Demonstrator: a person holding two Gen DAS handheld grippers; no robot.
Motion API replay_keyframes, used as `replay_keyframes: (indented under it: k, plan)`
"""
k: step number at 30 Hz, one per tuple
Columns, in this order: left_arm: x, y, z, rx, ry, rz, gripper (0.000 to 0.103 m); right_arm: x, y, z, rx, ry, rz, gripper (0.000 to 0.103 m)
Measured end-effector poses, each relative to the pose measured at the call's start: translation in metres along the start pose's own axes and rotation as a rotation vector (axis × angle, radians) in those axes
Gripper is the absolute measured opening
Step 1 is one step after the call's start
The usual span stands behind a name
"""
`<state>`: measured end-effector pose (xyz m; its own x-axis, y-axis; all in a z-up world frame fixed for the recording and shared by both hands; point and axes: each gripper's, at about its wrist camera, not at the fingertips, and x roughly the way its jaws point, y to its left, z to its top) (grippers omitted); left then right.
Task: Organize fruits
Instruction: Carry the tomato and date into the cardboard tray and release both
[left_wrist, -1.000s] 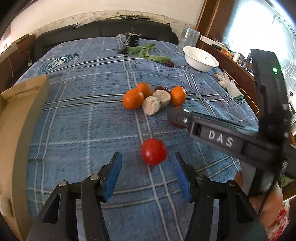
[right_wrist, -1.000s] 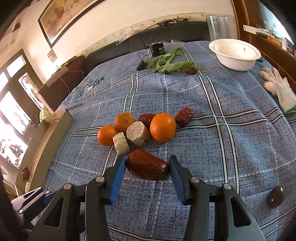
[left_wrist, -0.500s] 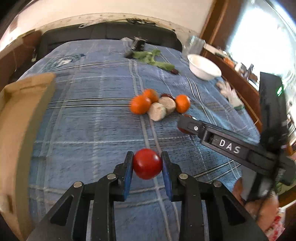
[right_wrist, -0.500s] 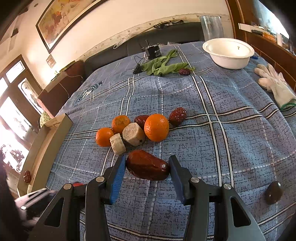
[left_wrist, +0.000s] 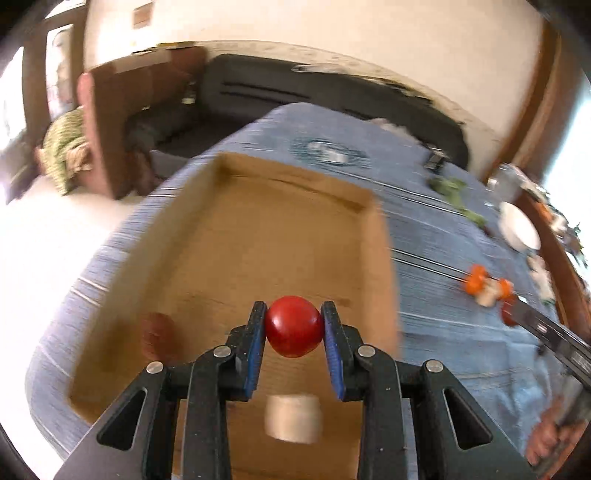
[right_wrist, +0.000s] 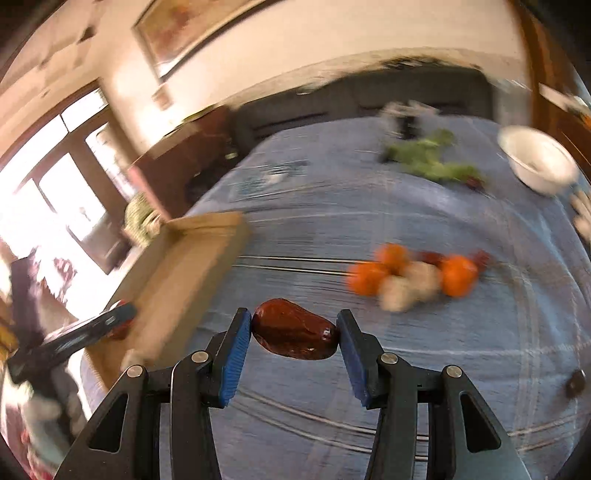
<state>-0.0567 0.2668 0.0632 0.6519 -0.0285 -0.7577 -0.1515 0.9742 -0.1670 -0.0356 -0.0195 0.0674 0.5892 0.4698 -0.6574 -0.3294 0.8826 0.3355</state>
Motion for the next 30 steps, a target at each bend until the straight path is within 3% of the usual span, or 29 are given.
replay_keyframes:
  k: [8, 12, 18, 21, 25, 30]
  plan:
    - [0.027, 0.046, 0.011, -0.004, 0.055, 0.177, 0.029, 0.056, 0.115, 0.002, -0.207, 0.095, 0.087, 0.053]
    - [0.034, 0.062, 0.008, -0.029, 0.077, 0.161, 0.029, 0.093, 0.151, -0.005, -0.279, 0.162, 0.091, 0.053]
    - [0.024, 0.073, 0.004, -0.063, 0.055, 0.12, 0.029, 0.135, 0.172, -0.013, -0.314, 0.233, 0.076, 0.053]
    - [0.01, 0.077, 0.003, -0.083, 0.025, 0.106, 0.03, 0.143, 0.178, -0.017, -0.336, 0.235, 0.063, 0.053]
    - [-0.011, 0.084, 0.002, -0.125, -0.021, 0.08, 0.044, 0.146, 0.187, -0.014, -0.365, 0.224, 0.053, 0.054]
    - [-0.038, 0.086, -0.004, -0.169, -0.062, 0.054, 0.048, 0.136, 0.19, -0.015, -0.355, 0.207, 0.062, 0.056]
